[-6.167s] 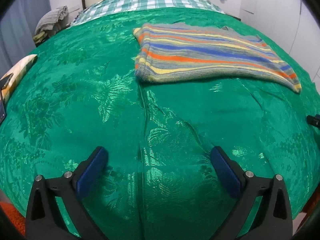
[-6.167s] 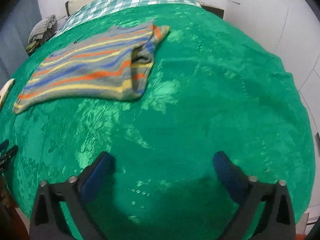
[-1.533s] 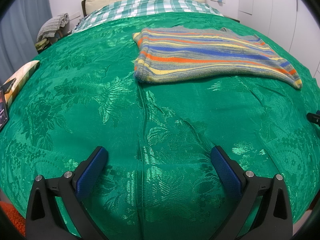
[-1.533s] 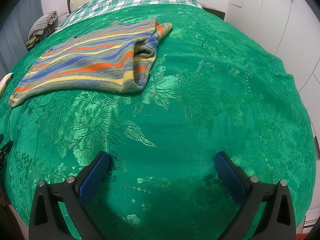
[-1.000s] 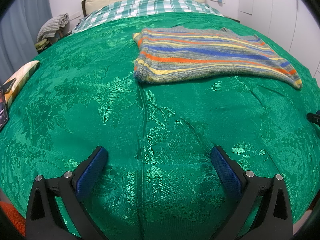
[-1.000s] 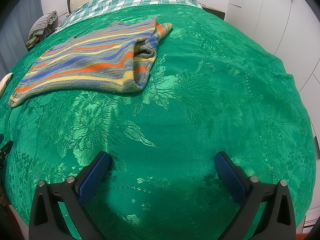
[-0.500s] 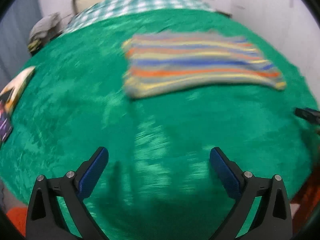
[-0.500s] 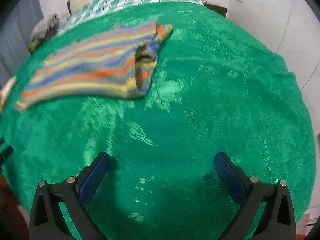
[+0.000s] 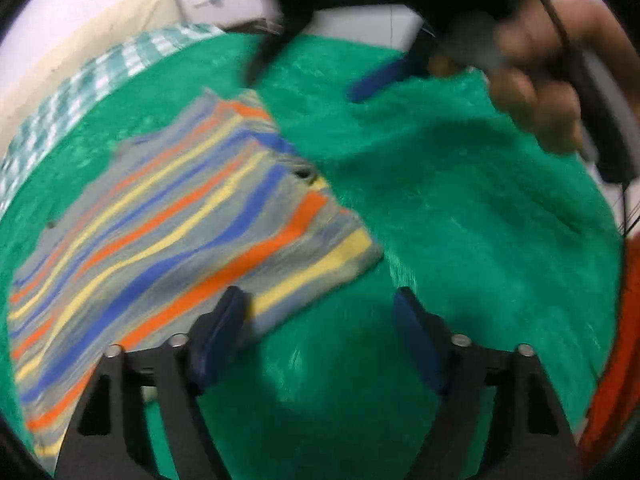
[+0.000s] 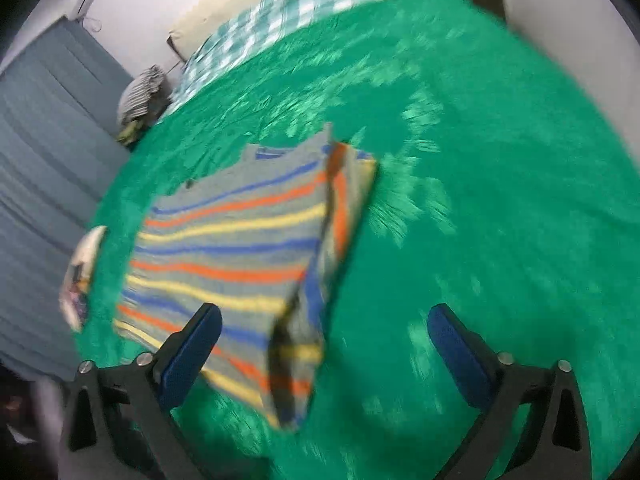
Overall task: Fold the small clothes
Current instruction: 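Grasp the striped sweater edge with both grippers and fold it over, then open both grippers and withdraw them from the folded sweater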
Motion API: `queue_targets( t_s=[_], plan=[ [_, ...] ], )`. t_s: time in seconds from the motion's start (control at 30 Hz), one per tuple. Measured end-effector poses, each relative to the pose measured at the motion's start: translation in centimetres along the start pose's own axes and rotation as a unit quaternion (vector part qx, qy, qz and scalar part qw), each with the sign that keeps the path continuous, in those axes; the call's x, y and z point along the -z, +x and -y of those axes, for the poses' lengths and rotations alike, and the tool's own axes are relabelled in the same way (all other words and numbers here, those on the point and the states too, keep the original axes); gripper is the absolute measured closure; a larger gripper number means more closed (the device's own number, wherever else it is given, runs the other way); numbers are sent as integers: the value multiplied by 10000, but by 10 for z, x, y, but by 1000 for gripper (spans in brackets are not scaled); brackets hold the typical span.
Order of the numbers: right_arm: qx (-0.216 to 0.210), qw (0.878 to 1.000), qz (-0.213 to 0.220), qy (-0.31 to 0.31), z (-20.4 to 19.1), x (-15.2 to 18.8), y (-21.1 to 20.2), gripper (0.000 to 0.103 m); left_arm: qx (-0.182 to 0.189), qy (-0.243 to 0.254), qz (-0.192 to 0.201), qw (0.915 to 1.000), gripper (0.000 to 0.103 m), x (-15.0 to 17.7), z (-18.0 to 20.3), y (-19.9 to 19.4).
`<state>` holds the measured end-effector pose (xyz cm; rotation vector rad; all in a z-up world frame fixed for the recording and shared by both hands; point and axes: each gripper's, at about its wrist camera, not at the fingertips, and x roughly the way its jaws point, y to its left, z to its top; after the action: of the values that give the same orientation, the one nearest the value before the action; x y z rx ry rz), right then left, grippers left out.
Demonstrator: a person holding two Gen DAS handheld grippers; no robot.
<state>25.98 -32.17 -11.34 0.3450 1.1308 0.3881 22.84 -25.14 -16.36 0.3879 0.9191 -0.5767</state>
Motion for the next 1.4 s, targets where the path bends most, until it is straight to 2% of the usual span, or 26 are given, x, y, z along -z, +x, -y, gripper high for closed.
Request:
queue_targets(
  t_s=[0.03,0.1,0.13,0.17,0.23,0.27,0.33,0.37,0.4,0.47,0.53,0.7,0.8,0.97,1.07,1.13,1.17,1.2,1.27,1.3,1.33,1.4],
  plan=[
    [-195,9996,-205,79,6,-16,14,4,5,6,83,10000,32,-4,-1,4],
    [-288,9988,-388,114,13,-32,33,10,111,-11,197,9997,52,-11,-5,10],
    [-310,9983,-479,141,17,-42,46,16,103,-33,215,9997,71,-14,-8,12],
    [-343,9979,-528,170,19,-47,55,23,73,-75,236,9997,83,-17,-13,14],
    [-459,9971,-573,213,20,-59,73,25,102,-284,291,9991,93,-20,-24,18],
    [-506,9971,-528,220,17,-67,81,27,180,-426,336,9984,95,-20,-33,18],
    [-472,9977,-431,232,12,-74,86,46,277,-596,475,9967,96,-22,-44,13],
    [-375,9982,-403,225,10,-78,89,79,302,-632,534,9961,96,-24,-46,12],
    [-255,9986,-414,202,6,-81,91,92,328,-704,609,9951,97,-23,-52,6],
    [-116,9995,-305,34,-8,-87,89,92,394,-930,752,9920,97,-19,-66,-7],
    [-131,9997,-174,-149,-26,-90,81,92,482,-1350,918,9854,97,-12,-91,-26],
    [-558,9956,40,-753,-112,-100,70,92,449,-2654,1205,9555,97,37,-181,-77],
    [-837,9906,-41,-1078,-174,-100,89,92,250,-3251,1219,9375,97,71,-231,-95],
    [-940,9840,-341,-1474,-261,-95,151,92,-66,-4074,992,9078,97,129,-297,-97],
    [-892,9824,-532,-1555,-296,-85,192,91,-140,-4382,708,8960,93,155,-318,-89],
    [-1078,9817,-686,-1411,-304,-76,215,82,-280,-4497,479,8915,87,173,-318,-87],
    [-1343,9803,-745,-1245,-307,-70,225,78,-281,-4533,480,8896,87,178,-319,-89],
    [-1503,9791,-740,-1150,-306,-67,226,77,-241,-4556,530,8883,85,182,-321,-92],
    [-1877,9756,-611,-967,-301,-60,219,77,-199,-4505,651,8902,63,187,-324,-103],
    [-1977,9743,-513,-949,-296,-58,208,77,-214,-4449,712,8925,56,187,-326,-108],
    [-1958,9748,-416,-988,-290,-57,197,77,-189,-4395,793,8945,47,184,-328,-112],
    [-1641,9782,-310,-1232,-281,-53,176,77,-19,-4303,904,8981,44,175,-330,-111]
  ],
)
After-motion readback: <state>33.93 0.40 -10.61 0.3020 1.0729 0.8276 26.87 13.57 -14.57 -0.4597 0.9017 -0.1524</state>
